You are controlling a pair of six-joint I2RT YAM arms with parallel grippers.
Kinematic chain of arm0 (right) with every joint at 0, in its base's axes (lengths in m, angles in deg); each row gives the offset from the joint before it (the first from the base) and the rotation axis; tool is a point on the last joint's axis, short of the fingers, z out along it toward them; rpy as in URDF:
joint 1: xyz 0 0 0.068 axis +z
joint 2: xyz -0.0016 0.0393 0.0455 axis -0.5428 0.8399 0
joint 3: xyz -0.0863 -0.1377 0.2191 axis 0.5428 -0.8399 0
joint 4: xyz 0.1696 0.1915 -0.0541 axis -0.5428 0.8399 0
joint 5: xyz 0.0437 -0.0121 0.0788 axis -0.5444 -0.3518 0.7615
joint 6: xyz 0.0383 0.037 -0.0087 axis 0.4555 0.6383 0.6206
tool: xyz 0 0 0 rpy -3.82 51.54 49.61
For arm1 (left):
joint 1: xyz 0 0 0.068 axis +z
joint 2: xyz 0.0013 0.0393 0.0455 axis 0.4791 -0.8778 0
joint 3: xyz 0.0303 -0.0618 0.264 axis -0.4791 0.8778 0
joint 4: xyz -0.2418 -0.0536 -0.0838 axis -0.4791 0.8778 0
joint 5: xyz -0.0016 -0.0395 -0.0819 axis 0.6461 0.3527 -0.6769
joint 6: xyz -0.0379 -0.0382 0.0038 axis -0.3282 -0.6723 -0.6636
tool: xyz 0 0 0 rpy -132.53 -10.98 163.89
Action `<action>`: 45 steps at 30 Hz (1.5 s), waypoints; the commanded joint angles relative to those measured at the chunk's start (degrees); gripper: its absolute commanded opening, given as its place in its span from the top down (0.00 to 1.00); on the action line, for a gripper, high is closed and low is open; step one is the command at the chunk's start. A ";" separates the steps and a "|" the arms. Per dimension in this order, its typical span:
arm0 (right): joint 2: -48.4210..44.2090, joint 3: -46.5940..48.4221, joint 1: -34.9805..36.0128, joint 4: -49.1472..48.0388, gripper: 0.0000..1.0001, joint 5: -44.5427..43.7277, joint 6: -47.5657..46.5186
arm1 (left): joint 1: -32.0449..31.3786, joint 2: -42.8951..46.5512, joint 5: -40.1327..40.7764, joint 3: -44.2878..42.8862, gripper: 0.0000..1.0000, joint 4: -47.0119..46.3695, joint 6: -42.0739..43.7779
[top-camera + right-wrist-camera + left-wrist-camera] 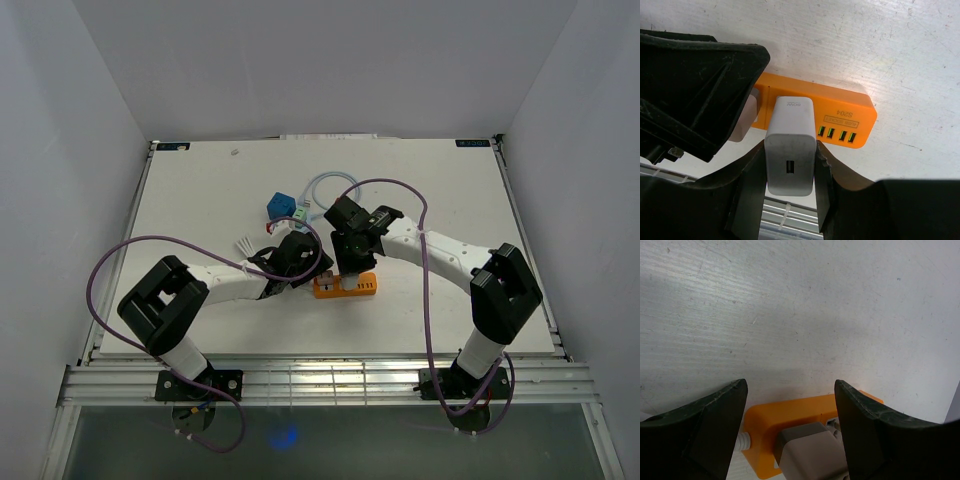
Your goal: Insert the plug
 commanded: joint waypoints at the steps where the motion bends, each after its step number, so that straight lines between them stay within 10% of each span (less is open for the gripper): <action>1: -0.45 -0.89 0.27 0.03 0.92 -1.12 0.52 | 0.28 -1.27 -0.32 1.23 0.18 6.30 1.30; 45: 5.53 -6.69 3.61 -3.84 0.92 -4.19 5.45 | -0.07 -1.71 -1.90 2.03 0.19 4.54 -0.28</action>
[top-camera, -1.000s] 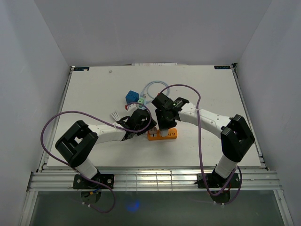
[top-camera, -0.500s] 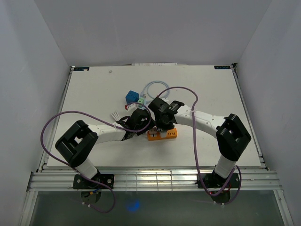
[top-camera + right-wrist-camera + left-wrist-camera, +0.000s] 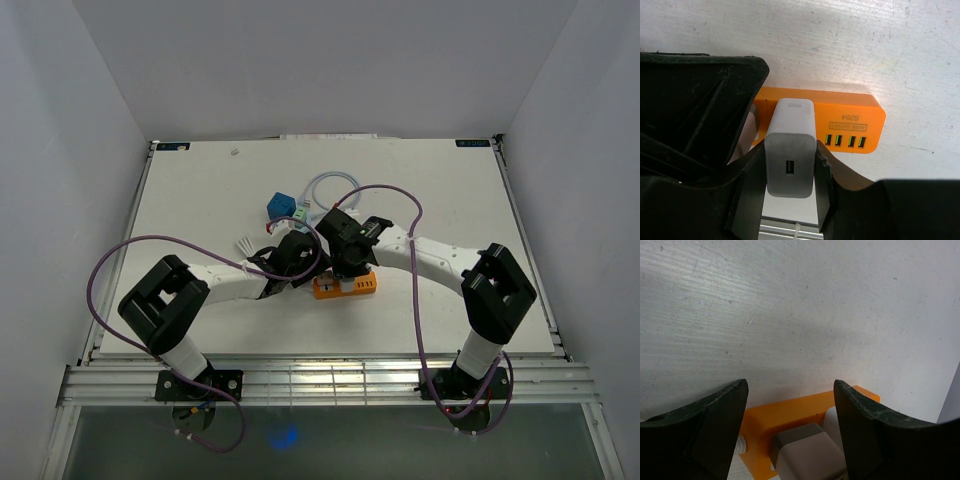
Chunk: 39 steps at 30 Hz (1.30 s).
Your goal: Insert the plug
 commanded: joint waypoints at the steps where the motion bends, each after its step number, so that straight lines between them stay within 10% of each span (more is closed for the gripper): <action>1: 3.76 -3.59 0.20 0.40 0.92 2.58 -1.48 | -0.03 -1.51 -0.44 1.59 0.19 5.94 0.37; 6: 0.78 -1.30 -0.50 1.89 0.86 1.09 -3.42 | 0.85 -1.60 0.36 -0.61 0.17 8.58 2.04; 14: -3.27 4.85 -1.91 2.60 0.36 1.97 -5.79 | 4.19 0.51 -0.17 -2.19 0.17 10.77 4.06; 27: -10.55 4.86 -2.53 1.28 0.32 2.76 -7.81 | 5.69 5.50 -0.79 -5.44 0.16 14.99 9.24; 33: -23.11 -6.11 -2.61 -8.27 0.01 -1.36 -13.08 | 5.69 15.08 1.23 -2.29 0.10 14.47 15.30; 39: -39.29 -19.56 -2.61 -16.91 0.11 -9.88 -18.01 | 6.04 29.58 8.78 3.68 0.02 15.26 22.25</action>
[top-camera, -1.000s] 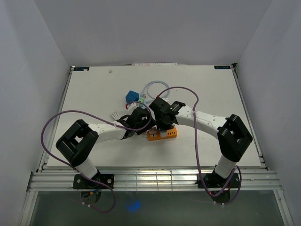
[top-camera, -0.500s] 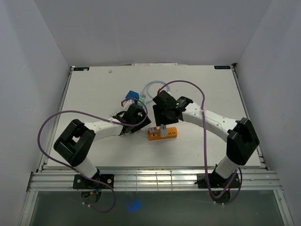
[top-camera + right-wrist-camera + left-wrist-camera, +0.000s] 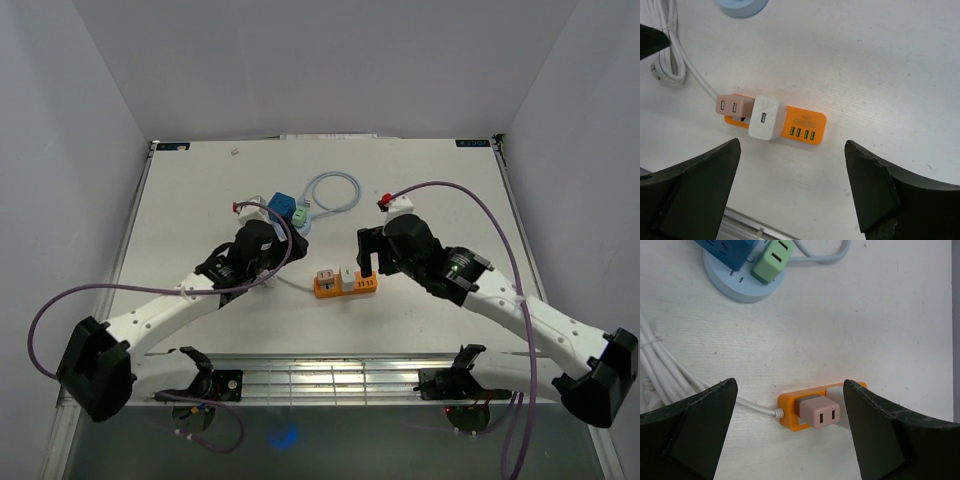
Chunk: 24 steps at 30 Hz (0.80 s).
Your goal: Insert the plug
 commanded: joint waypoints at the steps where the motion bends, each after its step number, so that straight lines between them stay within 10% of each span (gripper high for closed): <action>1: -9.04 -6.41 -0.25 -9.30 0.11 -8.82 -4.20 | 0.68 7.52 6.56 4.37 0.02 1.03 5.27; 12: -35.25 -27.34 -0.34 -18.45 0.11 -19.30 -5.95 | 0.60 53.37 12.90 27.05 0.02 -6.01 11.16; 24: -53.46 -38.25 -0.34 -22.07 0.11 -22.98 -6.13 | 0.51 60.10 10.52 29.69 0.02 -3.36 12.93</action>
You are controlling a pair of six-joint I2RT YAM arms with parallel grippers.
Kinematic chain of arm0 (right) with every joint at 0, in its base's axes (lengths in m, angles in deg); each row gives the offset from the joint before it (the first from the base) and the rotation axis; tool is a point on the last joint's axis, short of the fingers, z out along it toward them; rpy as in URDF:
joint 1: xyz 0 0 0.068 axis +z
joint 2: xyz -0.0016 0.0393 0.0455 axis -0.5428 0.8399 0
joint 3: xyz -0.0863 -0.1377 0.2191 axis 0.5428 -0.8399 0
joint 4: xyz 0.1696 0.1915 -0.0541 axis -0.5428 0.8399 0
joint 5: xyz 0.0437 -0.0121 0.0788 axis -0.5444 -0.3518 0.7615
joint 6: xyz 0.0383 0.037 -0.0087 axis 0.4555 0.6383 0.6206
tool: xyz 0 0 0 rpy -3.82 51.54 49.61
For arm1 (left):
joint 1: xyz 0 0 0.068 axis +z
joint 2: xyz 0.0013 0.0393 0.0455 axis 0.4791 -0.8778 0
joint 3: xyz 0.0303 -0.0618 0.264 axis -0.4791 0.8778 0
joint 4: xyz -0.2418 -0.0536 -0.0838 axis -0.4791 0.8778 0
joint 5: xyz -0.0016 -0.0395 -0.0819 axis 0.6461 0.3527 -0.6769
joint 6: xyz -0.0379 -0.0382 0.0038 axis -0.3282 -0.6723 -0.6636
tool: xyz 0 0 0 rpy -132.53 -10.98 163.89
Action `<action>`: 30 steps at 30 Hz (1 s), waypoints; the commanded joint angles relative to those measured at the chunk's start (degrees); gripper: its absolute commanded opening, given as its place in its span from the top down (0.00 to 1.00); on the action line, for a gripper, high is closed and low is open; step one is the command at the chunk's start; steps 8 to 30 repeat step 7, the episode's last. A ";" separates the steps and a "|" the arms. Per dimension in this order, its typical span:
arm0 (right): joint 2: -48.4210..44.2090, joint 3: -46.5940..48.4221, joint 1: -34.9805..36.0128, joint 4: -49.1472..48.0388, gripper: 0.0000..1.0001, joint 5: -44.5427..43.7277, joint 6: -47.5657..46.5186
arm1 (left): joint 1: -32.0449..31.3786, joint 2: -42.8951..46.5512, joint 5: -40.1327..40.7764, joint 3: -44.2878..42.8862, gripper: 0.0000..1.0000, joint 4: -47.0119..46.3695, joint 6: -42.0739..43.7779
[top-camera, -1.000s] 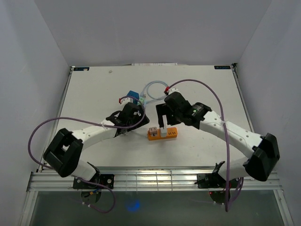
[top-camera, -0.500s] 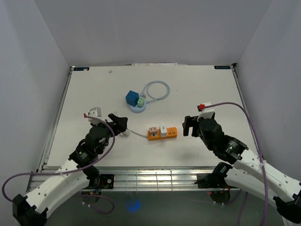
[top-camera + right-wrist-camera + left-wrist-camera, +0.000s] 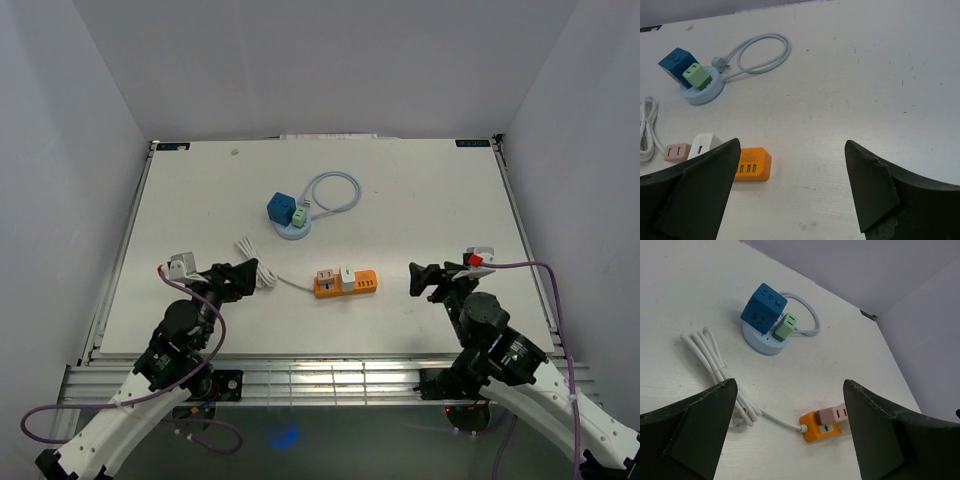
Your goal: Insert the plug
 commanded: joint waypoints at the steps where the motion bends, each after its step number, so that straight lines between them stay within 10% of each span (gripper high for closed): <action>1: -1.53 -0.09 -0.06 -3.92 0.11 -2.70 -0.36 | 0.27 -1.78 -0.38 -0.21 0.02 -0.15 0.90; 30: -0.13 0.35 -0.06 -3.66 0.11 -2.97 -0.01 | 0.18 -4.95 -0.12 -1.26 0.03 0.03 0.64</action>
